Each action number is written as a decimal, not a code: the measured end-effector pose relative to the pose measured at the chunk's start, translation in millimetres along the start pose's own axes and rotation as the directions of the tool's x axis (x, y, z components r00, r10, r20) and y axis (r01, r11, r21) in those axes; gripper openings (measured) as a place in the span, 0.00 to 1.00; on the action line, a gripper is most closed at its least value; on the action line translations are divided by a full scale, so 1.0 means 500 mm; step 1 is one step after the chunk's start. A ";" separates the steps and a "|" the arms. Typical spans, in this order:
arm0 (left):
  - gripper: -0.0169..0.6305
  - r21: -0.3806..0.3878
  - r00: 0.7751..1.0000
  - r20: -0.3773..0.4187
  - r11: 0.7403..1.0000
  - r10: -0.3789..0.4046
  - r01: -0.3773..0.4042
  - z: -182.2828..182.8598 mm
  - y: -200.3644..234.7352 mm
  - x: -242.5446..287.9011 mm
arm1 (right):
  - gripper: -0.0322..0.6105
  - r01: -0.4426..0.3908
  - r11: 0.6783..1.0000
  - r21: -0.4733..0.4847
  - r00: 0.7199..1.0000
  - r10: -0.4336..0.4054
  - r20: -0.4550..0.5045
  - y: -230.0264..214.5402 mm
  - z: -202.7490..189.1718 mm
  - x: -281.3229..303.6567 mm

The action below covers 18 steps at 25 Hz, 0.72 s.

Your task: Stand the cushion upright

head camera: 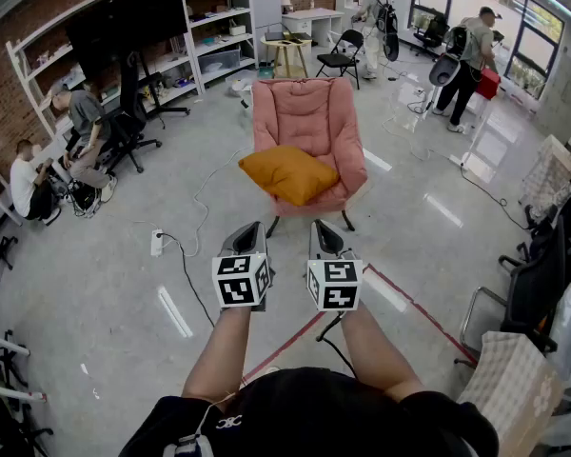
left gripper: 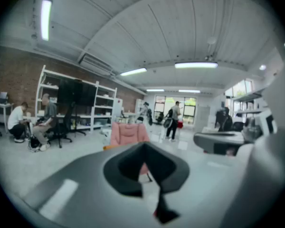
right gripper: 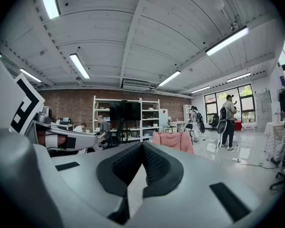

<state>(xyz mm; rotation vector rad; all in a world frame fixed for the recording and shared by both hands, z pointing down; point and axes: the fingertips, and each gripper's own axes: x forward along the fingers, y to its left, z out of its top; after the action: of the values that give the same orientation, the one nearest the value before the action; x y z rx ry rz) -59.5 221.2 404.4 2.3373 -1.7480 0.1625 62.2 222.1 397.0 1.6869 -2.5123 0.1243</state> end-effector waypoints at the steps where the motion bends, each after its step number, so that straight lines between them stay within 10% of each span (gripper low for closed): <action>1: 0.02 -0.005 1.000 -0.010 1.000 -0.001 0.000 -0.004 0.003 0.002 | 0.04 0.002 1.000 0.005 1.000 -0.002 0.000 -0.001 0.000 0.001; 18: 0.02 0.001 0.998 -0.048 0.999 -0.037 0.037 -0.018 0.012 0.025 | 0.05 0.020 1.000 0.016 0.999 -0.019 -0.037 0.003 -0.016 0.025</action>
<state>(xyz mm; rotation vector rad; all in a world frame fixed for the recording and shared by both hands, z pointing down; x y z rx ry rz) -61.4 210.2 416.7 2.3453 -1.6823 0.2120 56.5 212.3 406.4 1.6985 -2.4749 0.1726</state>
